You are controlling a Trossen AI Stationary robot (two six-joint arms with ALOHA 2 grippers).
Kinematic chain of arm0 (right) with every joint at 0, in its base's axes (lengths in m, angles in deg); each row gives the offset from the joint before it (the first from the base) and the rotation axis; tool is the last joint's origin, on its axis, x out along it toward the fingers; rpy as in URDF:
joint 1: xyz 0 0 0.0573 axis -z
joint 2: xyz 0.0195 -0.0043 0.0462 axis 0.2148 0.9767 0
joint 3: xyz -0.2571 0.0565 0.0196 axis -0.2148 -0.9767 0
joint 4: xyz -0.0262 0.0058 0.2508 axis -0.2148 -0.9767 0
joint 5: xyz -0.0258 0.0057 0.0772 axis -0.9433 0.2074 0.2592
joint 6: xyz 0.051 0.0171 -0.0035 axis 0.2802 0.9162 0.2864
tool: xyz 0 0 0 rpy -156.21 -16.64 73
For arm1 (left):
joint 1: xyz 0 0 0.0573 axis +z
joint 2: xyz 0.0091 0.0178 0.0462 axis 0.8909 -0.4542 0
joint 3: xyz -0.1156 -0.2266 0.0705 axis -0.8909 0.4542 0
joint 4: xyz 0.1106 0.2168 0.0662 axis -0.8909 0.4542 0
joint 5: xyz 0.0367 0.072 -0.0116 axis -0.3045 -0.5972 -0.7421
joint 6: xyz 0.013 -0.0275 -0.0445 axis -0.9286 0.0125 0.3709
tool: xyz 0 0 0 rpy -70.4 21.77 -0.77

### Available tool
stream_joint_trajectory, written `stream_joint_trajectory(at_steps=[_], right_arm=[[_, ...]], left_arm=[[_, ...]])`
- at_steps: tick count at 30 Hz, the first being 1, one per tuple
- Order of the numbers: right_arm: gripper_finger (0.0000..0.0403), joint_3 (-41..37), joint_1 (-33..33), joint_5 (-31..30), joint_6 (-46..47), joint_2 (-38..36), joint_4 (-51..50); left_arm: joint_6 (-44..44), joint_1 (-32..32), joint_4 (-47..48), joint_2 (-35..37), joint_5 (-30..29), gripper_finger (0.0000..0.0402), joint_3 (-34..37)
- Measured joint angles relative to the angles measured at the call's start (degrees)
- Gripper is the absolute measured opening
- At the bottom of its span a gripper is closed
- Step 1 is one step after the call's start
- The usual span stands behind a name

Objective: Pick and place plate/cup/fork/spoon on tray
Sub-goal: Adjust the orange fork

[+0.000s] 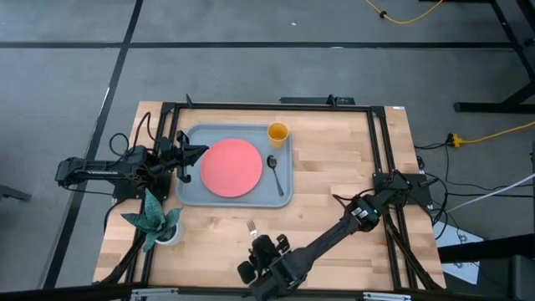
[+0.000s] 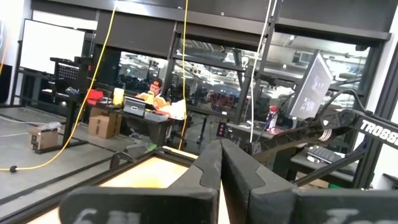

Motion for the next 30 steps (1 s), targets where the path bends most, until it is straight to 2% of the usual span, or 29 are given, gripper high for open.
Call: stream_joint_trajectory(at_steps=[11,14,17,19,26,30], right_arm=[[0.0096,0.00,-0.28,0.61,-0.40,-0.43,-3.00],[0.0096,0.00,-0.22,3.03,0.14,-0.45,-4.42],[0.0099,-0.42,0.28,7.94,4.05,-0.44,-6.37],[0.0106,-1.13,0.73,9.41,5.18,-0.45,-6.91],[0.0146,-1.27,1.47,8.57,3.92,-0.45,-7.67],[0.0156,-1.27,1.79,10.05,3.11,-0.22,-7.35]], left_arm=[[0.00,0.01,0.00,0.00,0.00,0.0000,0.00],[0.02,0.00,-0.01,0.01,0.00,0.0000,0.00],[0.00,0.00,-0.02,0.02,0.00,0.0000,0.00],[0.02,-0.01,-0.02,0.01,0.00,0.0000,0.00],[0.01,0.01,-0.02,0.02,0.00,0.0000,0.00],[0.02,0.01,-0.02,0.02,0.00,0.0000,0.00]])
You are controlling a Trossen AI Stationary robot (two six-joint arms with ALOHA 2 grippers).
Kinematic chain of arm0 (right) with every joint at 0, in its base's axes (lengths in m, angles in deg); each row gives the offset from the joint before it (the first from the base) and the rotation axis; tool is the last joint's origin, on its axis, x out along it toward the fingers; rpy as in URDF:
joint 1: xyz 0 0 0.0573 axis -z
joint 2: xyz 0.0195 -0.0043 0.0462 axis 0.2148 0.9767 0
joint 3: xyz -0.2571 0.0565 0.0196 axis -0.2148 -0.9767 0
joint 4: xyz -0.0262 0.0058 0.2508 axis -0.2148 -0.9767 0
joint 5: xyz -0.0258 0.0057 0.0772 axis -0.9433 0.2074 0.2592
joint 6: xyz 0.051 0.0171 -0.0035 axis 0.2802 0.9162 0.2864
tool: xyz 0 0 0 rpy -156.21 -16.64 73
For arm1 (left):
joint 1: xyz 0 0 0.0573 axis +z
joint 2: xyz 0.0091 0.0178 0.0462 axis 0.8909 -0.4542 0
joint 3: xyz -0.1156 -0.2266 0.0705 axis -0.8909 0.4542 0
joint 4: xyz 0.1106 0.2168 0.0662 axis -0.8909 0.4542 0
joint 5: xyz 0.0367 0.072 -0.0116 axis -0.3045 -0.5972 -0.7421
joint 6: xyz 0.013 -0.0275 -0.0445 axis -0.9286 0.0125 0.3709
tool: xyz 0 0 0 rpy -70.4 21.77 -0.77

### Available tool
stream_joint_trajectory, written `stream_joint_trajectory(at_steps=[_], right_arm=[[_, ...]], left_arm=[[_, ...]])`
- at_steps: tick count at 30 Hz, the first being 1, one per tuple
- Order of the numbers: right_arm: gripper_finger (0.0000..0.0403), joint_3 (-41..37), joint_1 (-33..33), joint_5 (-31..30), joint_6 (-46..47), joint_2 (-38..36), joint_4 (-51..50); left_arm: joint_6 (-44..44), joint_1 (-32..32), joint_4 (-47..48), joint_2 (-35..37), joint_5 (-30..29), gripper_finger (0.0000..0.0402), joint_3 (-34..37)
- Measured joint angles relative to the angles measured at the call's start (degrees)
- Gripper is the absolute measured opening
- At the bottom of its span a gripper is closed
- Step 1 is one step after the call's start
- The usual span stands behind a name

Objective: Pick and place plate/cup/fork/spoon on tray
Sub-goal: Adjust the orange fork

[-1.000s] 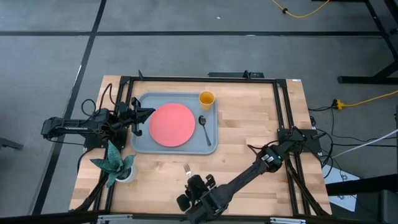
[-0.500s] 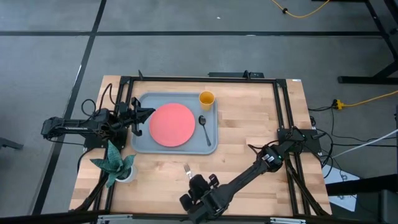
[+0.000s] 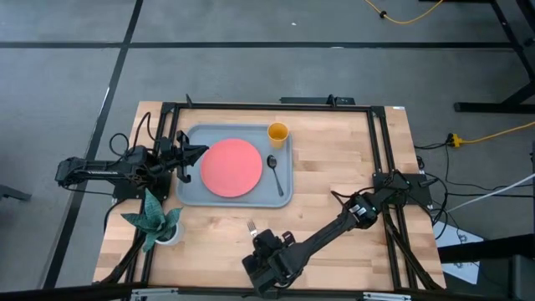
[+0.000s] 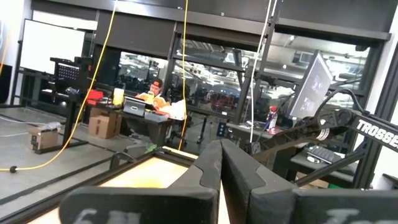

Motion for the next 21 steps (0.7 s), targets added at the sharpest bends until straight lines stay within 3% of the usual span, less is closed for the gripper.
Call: stream_joint_trajectory(at_steps=[9,21], right_arm=[[0.0157,-0.02,0.16,3.98,-9.46,2.25,2.31],[0.0157,0.28,0.42,5.65,-9.87,4.09,2.94]], left_arm=[[0.00,0.00,0.00,-0.02,0.00,0.0000,0.00],[0.00,0.00,-0.07,-0.02,0.00,0.0000,0.00]])
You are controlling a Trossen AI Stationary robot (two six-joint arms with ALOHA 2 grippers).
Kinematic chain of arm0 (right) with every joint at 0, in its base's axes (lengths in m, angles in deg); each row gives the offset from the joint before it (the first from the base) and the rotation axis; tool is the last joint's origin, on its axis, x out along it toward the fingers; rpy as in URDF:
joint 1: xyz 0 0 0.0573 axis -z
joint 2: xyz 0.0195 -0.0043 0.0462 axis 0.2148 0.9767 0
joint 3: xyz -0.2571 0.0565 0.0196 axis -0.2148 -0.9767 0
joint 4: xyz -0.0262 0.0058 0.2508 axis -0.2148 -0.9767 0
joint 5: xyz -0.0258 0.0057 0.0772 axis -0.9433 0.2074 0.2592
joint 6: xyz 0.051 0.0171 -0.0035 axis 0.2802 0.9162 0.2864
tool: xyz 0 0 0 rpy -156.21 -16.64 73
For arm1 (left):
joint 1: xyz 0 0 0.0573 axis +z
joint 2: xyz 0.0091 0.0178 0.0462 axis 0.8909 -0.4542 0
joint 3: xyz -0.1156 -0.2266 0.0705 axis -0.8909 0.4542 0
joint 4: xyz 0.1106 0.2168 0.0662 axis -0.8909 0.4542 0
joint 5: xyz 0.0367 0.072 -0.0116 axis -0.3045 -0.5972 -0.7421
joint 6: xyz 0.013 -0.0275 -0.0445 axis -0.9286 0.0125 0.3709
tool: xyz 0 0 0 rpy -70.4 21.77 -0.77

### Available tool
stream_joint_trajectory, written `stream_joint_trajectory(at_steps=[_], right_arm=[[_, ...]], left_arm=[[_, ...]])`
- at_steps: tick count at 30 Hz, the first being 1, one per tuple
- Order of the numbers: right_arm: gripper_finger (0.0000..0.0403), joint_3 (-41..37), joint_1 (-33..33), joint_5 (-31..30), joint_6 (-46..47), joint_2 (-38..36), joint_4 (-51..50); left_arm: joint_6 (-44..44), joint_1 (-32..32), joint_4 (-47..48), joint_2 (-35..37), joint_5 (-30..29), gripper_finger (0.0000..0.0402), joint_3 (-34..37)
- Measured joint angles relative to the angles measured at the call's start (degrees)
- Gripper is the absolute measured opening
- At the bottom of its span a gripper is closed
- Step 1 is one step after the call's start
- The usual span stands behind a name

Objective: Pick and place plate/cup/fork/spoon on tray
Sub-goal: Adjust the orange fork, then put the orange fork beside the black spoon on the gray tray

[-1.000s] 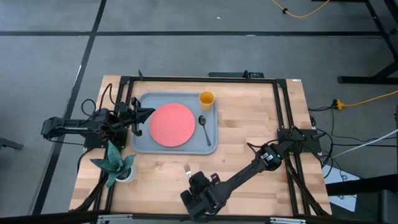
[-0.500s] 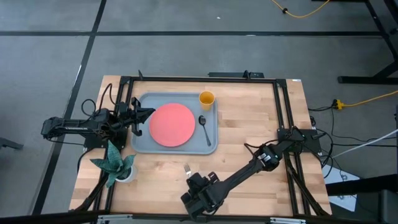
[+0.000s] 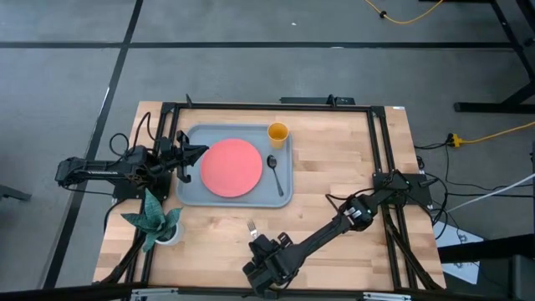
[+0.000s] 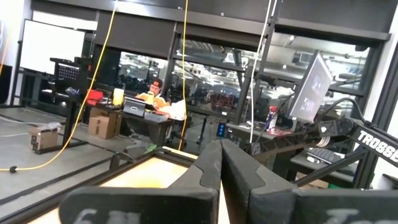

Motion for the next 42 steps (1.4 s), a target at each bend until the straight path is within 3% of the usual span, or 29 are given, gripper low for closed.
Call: stream_joint_trajectory(at_steps=[6,13,26,35,42], right_arm=[[0.0134,0.00,0.51,1.00,0.02,0.05,-0.78],[0.0048,-0.02,0.98,2.06,0.04,0.11,-2.24],[0.0048,0.81,0.55,-2.08,0.57,-0.06,0.08],[0.0048,0.83,0.17,-11.25,3.19,-3.42,-0.38],[0.0048,0.70,2.77,-14.73,8.59,-7.69,-11.51]], left_arm=[[0.00,-0.02,0.01,0.00,0.02,0.0000,0.00],[0.00,0.00,0.02,0.00,0.00,0.0000,0.00],[0.00,-0.02,0.04,0.00,0.00,0.0000,0.00],[0.00,-0.02,0.02,0.02,0.02,0.0000,0.00],[0.00,-0.01,0.07,0.02,0.00,0.0000,0.00]])
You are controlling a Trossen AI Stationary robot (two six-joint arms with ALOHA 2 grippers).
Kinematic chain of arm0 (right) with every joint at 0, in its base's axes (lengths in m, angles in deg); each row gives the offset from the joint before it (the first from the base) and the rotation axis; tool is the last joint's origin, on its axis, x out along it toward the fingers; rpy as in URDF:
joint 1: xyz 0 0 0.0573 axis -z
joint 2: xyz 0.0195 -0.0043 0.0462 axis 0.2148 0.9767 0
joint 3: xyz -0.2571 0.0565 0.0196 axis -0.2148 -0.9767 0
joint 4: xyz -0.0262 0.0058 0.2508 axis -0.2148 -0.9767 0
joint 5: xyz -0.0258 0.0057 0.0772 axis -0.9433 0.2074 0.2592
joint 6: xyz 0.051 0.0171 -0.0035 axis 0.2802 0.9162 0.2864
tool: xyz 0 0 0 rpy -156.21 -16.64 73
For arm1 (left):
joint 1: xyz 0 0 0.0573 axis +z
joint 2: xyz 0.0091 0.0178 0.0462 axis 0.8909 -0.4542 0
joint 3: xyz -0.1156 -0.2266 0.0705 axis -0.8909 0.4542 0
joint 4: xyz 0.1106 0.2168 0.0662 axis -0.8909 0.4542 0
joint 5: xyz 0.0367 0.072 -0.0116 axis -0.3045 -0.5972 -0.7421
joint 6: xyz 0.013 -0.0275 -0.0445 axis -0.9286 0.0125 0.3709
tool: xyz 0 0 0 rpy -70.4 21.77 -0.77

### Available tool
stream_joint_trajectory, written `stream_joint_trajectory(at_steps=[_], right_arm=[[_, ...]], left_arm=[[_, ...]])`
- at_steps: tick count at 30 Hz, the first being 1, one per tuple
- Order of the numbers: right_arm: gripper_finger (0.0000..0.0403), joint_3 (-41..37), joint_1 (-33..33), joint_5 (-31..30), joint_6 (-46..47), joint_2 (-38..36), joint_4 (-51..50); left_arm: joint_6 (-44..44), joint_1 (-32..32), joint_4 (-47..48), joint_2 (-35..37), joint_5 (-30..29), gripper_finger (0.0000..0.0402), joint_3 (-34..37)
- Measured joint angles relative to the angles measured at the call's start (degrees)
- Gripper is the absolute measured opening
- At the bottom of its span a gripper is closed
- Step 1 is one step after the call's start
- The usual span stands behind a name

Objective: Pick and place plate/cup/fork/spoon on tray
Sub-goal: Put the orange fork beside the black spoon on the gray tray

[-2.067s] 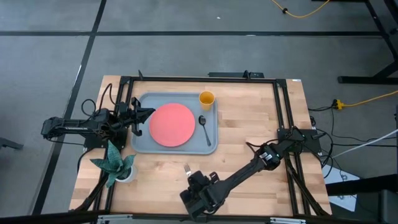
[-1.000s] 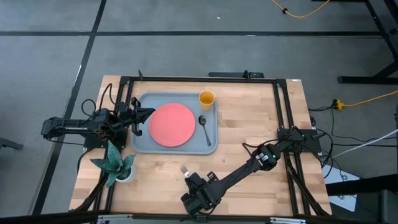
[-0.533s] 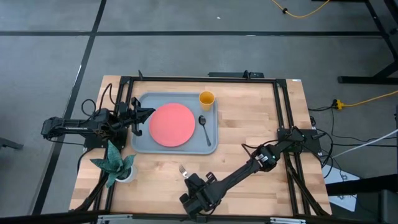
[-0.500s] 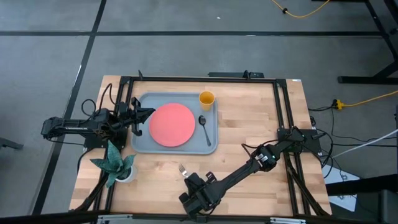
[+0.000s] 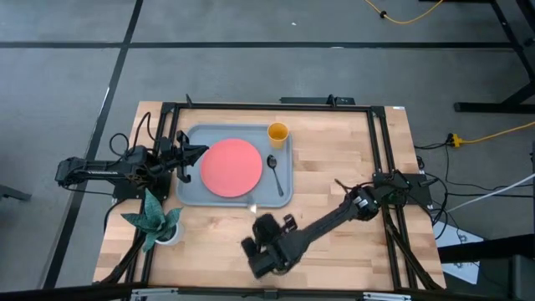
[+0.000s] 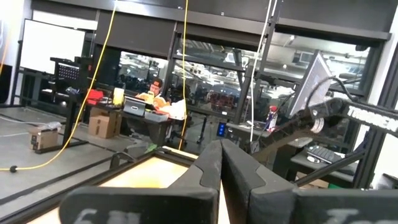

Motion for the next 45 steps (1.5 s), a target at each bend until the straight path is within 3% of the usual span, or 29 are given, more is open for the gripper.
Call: stream_joint_trajectory(at_steps=[6,24,31,35,38,45], right_arm=[[0.0048,-0.07,3.29,-0.03,-0.65,-2.52,-7.86],[0.0048,-0.47,18.97,5.09,-25.14,-4.01,-8.55],[0.0048,-8.49,22.70,11.05,-26.92,-4.84,2.46],[0.0048,-12.97,23.26,10.29,-24.90,-9.39,4.84],[0.0048,-20.36,23.48,9.12,-21.75,-14.06,8.61],[0.0048,-41.79,24.02,11.23,-18.80,-23.90,29.02]], left_arm=[[-0.01,-0.01,0.00,0.00,0.00,0.0000,0.00],[-0.02,0.00,-0.01,0.00,0.00,0.0000,0.00],[-0.01,-0.01,0.00,0.00,0.00,0.0000,0.00],[-0.01,-0.01,-0.02,0.00,0.00,0.0000,0.00],[0.00,0.01,-0.02,-0.02,0.00,0.0000,0.00],[0.00,0.01,-0.02,0.00,0.00,0.0000,0.00]])
